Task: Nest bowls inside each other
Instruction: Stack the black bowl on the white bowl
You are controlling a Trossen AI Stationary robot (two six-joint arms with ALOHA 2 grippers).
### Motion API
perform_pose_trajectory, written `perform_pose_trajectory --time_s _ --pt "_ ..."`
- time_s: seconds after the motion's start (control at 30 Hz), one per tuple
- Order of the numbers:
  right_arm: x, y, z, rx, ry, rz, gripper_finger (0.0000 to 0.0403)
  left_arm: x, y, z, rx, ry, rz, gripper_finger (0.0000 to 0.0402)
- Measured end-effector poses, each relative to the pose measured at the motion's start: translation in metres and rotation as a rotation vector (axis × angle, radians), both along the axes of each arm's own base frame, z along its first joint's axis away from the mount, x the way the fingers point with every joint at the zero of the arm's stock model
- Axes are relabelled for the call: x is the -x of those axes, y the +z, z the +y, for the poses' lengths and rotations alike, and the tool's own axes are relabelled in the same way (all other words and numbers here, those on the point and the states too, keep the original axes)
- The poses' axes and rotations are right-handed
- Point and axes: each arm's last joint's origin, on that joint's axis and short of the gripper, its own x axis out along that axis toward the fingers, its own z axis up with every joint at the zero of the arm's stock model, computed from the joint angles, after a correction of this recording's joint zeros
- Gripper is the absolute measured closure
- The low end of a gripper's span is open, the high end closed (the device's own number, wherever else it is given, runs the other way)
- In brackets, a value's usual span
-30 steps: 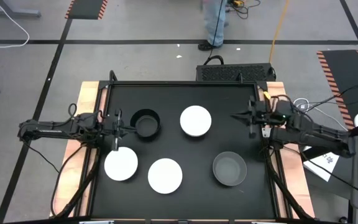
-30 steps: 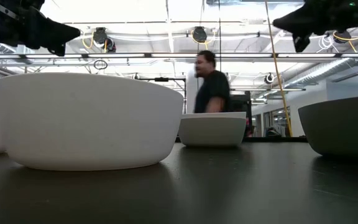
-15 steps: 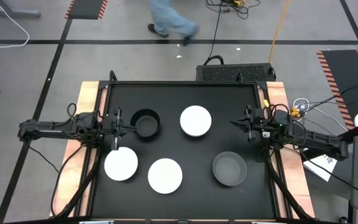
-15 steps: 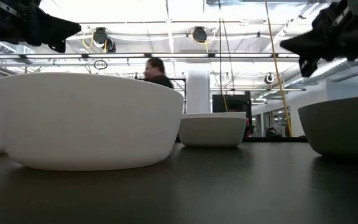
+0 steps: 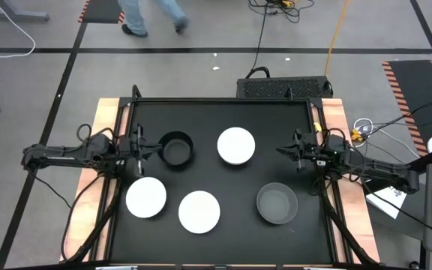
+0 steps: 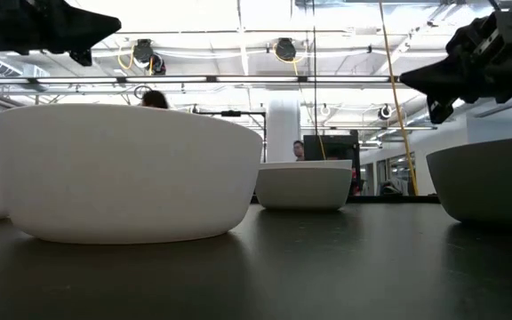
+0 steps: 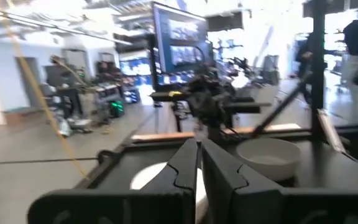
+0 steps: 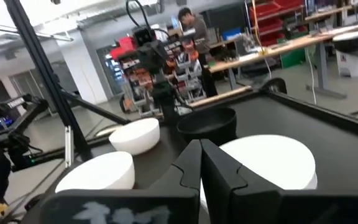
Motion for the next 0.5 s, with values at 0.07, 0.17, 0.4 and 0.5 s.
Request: perform_pose_trajectory --time_s 0.07,0.17,0.4,0.5 --pt "0.0 -0.001 0.0 -0.003 0.001 0.012 0.0403 0.0 0.002 0.001 -0.015 0.036 -0.018 0.0376" --pt "0.0 -0.001 0.0 -0.004 0.002 0.006 0.0403 0.002 0.01 0.003 -0.04 0.122 -0.094 0.0376" --pt "0.0 -0.001 0.0 0.004 0.002 0.011 0.0403 0.004 0.015 0.002 -0.09 0.095 -0.145 0.0376" --pt "0.0 -0.006 0.0 0.018 0.002 0.065 0.0403 0.004 0.016 0.0 -0.11 0.013 -0.162 0.0376"
